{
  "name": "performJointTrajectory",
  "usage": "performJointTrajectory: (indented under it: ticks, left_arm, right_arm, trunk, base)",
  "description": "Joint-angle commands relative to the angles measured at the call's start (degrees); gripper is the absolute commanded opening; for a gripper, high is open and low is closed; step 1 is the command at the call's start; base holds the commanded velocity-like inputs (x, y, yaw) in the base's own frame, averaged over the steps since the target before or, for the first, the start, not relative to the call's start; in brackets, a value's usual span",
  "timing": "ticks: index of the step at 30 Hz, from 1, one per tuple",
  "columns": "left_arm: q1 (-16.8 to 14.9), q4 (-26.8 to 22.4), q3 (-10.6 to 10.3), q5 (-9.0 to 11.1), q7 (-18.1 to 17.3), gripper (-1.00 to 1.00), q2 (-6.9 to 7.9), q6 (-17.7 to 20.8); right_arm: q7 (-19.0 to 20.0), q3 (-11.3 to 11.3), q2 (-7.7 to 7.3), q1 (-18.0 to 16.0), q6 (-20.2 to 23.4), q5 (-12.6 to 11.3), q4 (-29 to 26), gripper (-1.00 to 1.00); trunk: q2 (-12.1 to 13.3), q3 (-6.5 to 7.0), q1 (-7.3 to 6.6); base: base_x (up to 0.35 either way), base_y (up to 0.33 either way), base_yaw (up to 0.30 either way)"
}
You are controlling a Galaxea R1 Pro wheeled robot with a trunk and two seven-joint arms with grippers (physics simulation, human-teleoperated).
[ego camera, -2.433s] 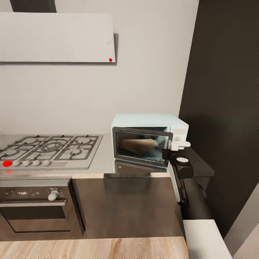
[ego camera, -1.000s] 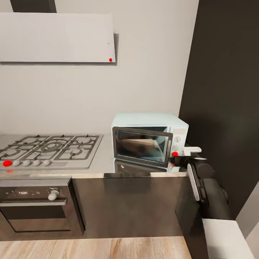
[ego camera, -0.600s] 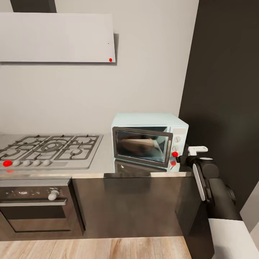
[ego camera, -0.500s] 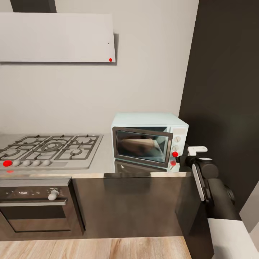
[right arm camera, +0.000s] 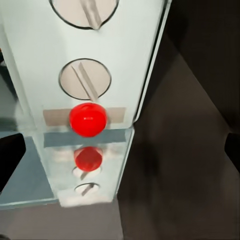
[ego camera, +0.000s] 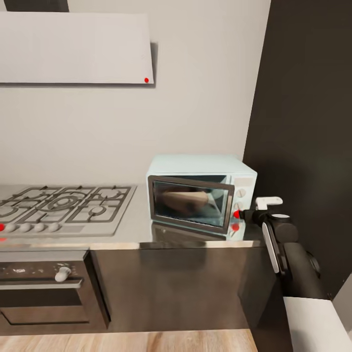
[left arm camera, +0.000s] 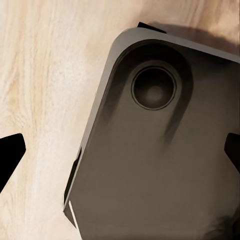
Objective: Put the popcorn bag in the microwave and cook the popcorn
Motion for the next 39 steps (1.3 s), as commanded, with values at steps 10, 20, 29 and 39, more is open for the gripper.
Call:
performJointTrajectory:
  ticks: [10,20,29,39]
  left_arm:
    - [0.0,-0.1,-0.2,0.3,0.2,1.00,-0.03,-0.2]
    - [0.0,-0.1,-0.2,0.3,0.2,1.00,-0.02,-0.2]
    - [0.0,-0.1,-0.2,0.3,0.2,1.00,-0.09,-0.2]
    - [0.0,-0.1,0.0,0.3,0.2,1.00,-0.10,-0.2]
  right_arm:
    - [3.8,0.1,0.03,0.4,0.5,-0.4,-0.5,1.00]
    - [12.2,0.4,0.13,1.8,0.6,-0.4,-1.0,1.00]
    - [16.2,0.5,0.21,1.8,0.3,-0.4,-1.0,1.00]
    - [16.1,0.5,0.17,1.8,0.2,-0.3,-1.0,1.00]
  trunk:
    - [0.0,-0.06,0.03]
    - [0.0,-0.06,0.03]
    - [0.0,-0.06,0.03]
    - [0.0,-0.06,0.03]
  base:
    - [0.212,-0.099,0.000]
    - [0.006,-0.003,0.000]
    - [0.000,0.000,0.000]
    - [-0.131,0.035,0.000]
